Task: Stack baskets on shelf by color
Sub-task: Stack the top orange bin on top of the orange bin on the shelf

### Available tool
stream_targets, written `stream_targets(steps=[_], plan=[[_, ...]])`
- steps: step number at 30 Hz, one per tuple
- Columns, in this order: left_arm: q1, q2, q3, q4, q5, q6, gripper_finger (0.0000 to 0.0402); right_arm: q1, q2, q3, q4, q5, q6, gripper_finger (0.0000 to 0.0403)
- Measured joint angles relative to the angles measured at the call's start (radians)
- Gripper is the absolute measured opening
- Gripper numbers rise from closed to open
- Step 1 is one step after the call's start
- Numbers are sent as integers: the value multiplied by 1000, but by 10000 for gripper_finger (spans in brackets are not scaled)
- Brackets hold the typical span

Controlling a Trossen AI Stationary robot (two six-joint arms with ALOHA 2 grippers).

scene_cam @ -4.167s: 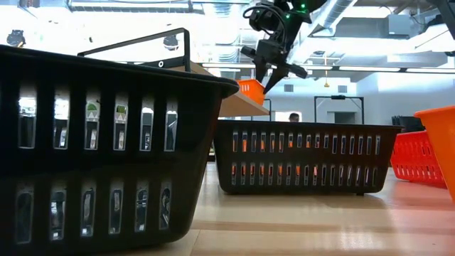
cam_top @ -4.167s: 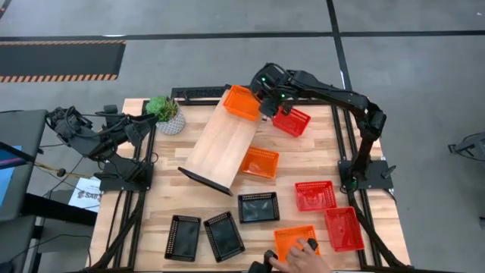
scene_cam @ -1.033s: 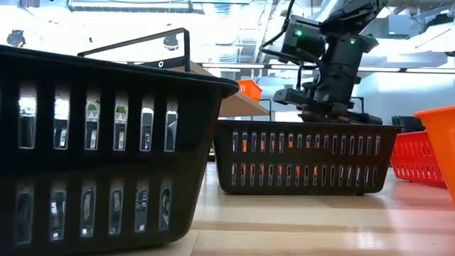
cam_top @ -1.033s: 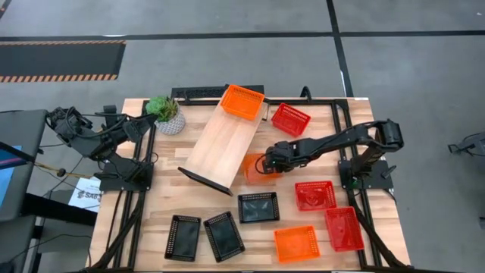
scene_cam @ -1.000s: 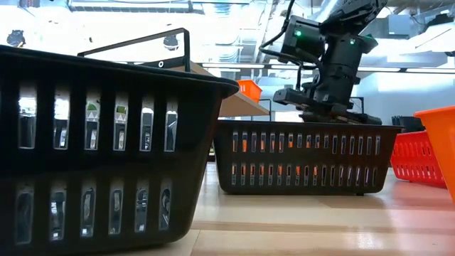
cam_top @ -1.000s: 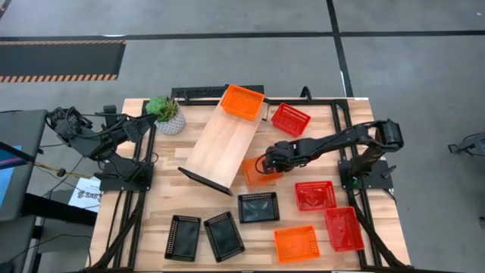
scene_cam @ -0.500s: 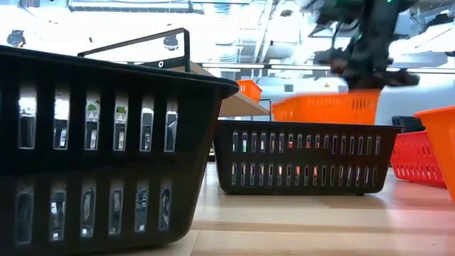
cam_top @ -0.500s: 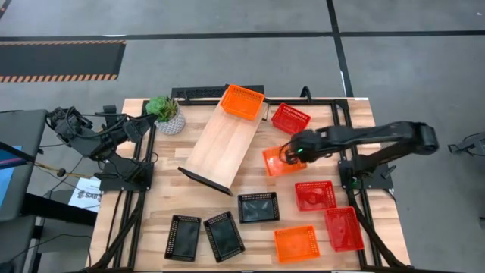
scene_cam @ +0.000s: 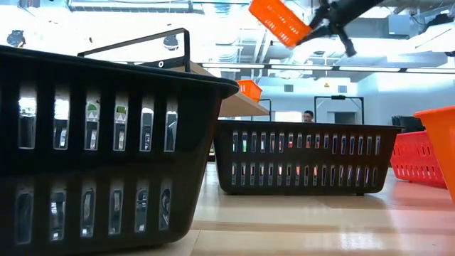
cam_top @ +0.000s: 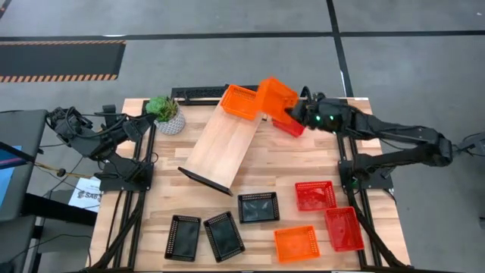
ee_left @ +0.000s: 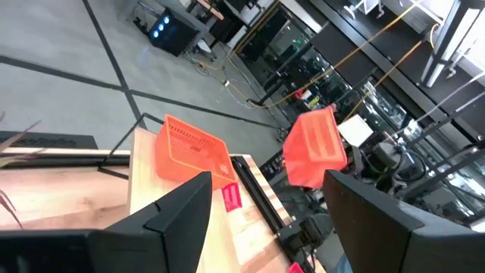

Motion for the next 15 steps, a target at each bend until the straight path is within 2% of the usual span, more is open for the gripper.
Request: stream_targets(steps=[4, 9, 15], plan=[[0, 0, 0, 0, -18, -8, 242, -51, 89, 82, 17, -2, -16, 7], [0, 0, 0, 0, -24, -22, 242, -79, 218, 251, 4, -5, -101, 4], [0, 0, 0, 0, -25, -43, 242, -101, 371, 493, -204, -6, -111, 9]])
